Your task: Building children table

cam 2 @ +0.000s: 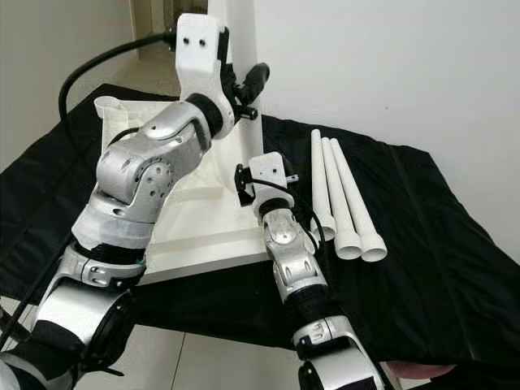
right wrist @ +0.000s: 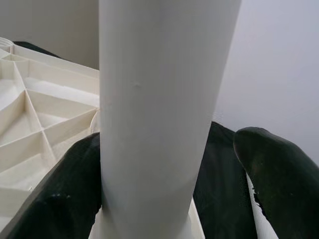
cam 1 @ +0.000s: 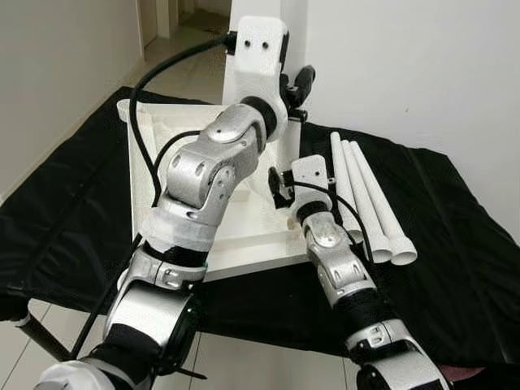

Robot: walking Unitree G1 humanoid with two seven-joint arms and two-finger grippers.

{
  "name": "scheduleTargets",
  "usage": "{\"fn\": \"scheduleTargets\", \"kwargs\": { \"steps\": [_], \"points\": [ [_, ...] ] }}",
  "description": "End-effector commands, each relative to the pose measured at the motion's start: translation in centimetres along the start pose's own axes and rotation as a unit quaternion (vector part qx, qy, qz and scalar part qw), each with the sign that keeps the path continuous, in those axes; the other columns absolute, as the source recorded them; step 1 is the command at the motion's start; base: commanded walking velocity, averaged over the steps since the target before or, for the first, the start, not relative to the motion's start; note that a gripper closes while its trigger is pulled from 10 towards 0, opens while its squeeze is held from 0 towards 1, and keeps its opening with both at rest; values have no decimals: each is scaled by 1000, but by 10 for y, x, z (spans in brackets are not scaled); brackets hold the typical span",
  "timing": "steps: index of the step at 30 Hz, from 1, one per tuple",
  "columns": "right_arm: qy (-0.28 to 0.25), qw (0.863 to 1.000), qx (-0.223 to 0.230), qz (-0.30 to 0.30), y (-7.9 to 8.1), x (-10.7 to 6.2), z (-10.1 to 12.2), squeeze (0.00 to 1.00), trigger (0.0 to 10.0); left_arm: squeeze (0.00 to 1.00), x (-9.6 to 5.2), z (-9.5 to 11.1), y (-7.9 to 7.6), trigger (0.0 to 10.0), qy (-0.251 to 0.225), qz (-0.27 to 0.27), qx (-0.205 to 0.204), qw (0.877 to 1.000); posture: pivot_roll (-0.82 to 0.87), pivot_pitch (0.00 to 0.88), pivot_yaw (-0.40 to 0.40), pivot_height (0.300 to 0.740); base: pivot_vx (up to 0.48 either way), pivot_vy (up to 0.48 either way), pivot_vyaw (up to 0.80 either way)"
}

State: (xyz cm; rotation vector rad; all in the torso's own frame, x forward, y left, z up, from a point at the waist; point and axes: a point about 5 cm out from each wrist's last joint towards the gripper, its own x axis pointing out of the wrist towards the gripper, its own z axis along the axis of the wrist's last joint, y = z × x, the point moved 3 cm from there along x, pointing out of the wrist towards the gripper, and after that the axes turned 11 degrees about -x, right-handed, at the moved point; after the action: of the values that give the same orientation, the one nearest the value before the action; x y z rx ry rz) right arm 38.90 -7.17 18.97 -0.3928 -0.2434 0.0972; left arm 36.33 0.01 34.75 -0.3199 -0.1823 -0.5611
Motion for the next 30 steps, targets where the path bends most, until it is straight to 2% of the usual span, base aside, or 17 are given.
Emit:
{"fn": "scheduleTargets", "kwargs": {
  "steps": [1, 3, 8, 11, 12, 15, 25, 26, 27, 28, 29, 30],
  "points": [
    [11, 1000, -3, -23, -5, 7, -1, 0, 10000, 0, 9, 8, -5, 10000, -10, 13, 2, 1000, 55, 0, -125, 740, 0, 0, 0],
    [20, 999, -8, -45, -7, 13, 1, 0, 10000, 0, 16, 12, -5, 10000, -11, 31, -3, 999, 53, 0, -123, 740, 0, 0, 0],
    [26, 996, -31, -74, -8, 20, 5, 0, 10000, 0, 20, 15, -6, 10000, -14, 42, -8, 999, 53, 0, -124, 740, 0, 0, 0],
    [34, 995, -34, -91, -7, 21, 6, 0, 10000, 0, 22, 17, -9, 10000, -17, 42, -11, 999, 55, 0, -126, 740, 0, 0, 0],
    [44, 994, -23, -101, -5, 22, 6, 0, 10000, 0, 23, 18, -11, 10000, -19, 41, -9, 999, 58, 0, -130, 740, 0, 0, 0],
    [46, 993, -13, -105, -4, 22, 6, 0, 10000, 0, 23, 18, -12, 10000, -19, 40, -9, 999, 61, 0, -131, 740, 0, 0, 0],
    [41, 992, -24, -120, -2, 25, 9, 0, 10000, 0, 26, 19, -19, 10000, -19, 35, -12, 999, 65, 0, -136, 740, 0, 0, 0],
    [40, 991, -25, -122, -2, 26, 10, 0, 4863, 0, 26, 19, -21, 10000, -18, 31, -13, 999, 65, 0, -136, 740, 0, 0, 0],
    [40, 991, -24, -123, -2, 26, 10, 0, 4863, 0, 26, 18, -23, 10000, -17, 28, -13, 999, 65, 0, -136, 740, 0, 0, 0],
    [40, 991, -26, -125, -2, 27, 10, 0, 4000, 0, 27, 18, -24, 10000, -17, 26, -14, 999, 65, 0, -138, 740, 0, 0, 0],
    [40, 991, -27, -127, -2, 27, 10, 0, 4000, 0, 27, 18, -25, 10000, -17, 26, -14, 999, 65, 0, -138, 740, 0, 0, 0],
    [41, 991, -26, -127, -2, 27, 10, 0, 3294, 0, 27, 17, -25, 10000, -16, 25, -15, 999, 65, 0, -139, 740, 0, 0, 0]
  ]
}}
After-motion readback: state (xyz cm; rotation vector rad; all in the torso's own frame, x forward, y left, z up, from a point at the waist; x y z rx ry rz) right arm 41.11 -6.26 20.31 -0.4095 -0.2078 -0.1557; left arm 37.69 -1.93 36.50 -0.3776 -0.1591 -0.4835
